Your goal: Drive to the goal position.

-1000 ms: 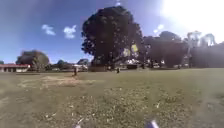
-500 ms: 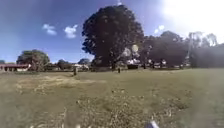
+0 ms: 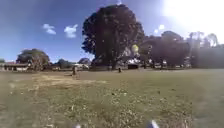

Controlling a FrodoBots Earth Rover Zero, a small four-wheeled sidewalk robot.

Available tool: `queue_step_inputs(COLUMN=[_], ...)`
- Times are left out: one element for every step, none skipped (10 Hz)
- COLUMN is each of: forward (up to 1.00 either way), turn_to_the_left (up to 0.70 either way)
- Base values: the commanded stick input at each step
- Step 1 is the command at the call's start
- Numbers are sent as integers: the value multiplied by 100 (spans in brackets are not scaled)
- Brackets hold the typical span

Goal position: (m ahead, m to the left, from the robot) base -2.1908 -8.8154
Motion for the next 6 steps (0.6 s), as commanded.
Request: queue_step_inputs(forward=[70, 70, 70, 70, 70, 70], turn_to_the_left=[-34, -34, -34, -34, -34, -34])
